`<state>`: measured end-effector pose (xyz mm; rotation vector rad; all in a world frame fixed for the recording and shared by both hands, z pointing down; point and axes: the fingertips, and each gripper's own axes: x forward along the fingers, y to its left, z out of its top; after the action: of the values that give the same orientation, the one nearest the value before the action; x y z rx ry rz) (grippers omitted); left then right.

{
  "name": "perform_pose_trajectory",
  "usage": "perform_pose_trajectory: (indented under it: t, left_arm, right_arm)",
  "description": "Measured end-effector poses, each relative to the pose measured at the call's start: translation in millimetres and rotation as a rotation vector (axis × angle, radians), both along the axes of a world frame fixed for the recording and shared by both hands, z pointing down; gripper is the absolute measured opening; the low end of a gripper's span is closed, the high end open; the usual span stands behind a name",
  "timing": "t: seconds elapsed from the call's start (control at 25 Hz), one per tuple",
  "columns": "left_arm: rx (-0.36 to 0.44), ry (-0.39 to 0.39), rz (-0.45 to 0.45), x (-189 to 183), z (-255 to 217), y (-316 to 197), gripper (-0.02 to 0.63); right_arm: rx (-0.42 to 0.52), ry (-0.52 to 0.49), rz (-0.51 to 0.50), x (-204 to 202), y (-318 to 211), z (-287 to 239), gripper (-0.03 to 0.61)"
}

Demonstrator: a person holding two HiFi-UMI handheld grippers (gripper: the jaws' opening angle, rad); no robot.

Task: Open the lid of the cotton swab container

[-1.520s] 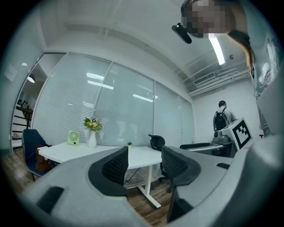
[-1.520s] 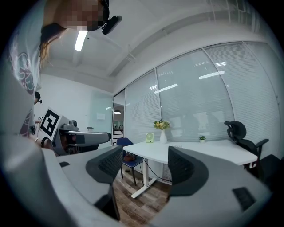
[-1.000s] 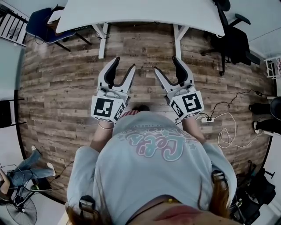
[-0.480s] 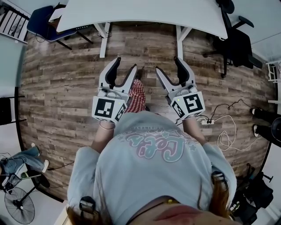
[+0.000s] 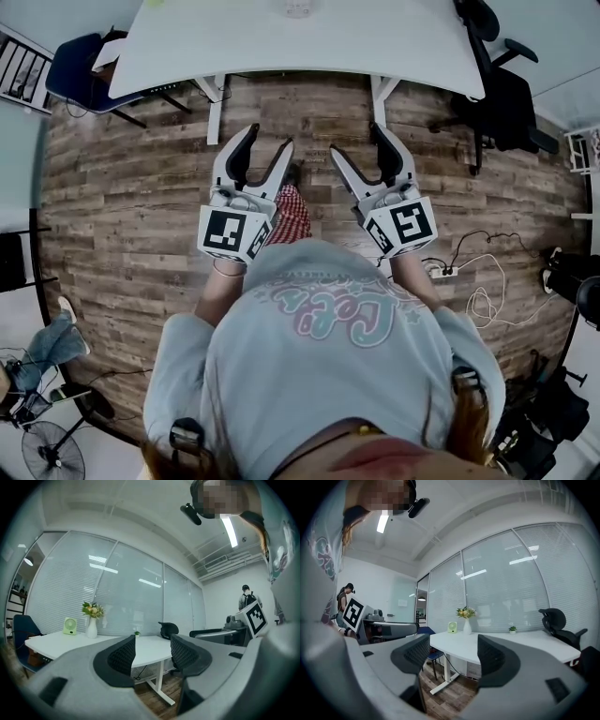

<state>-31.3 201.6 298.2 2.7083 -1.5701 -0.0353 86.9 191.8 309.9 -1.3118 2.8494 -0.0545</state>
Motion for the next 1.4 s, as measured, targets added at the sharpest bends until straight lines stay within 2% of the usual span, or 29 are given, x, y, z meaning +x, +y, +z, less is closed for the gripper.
perform_pose_trajectory:
  t: [0.76, 1.04, 1.4]
  left_arm:
    - [-0.007, -0.001, 0.075, -30, -3, -198, 0.207]
    - [-0.030, 0.004, 0.090, -56, 0, -280, 0.207]
    - [-0.024, -0.009, 0.121, -54, -7, -340, 0.206]
  right_arm:
    - [-0.032, -0.009, 0.055, -36, -186, 0, 0.302]
    - [-0.052, -0.008, 0.066, -63, -267, 3, 0.302]
    - [-0.048, -0.018, 0.088, -63, -325, -3, 0.302]
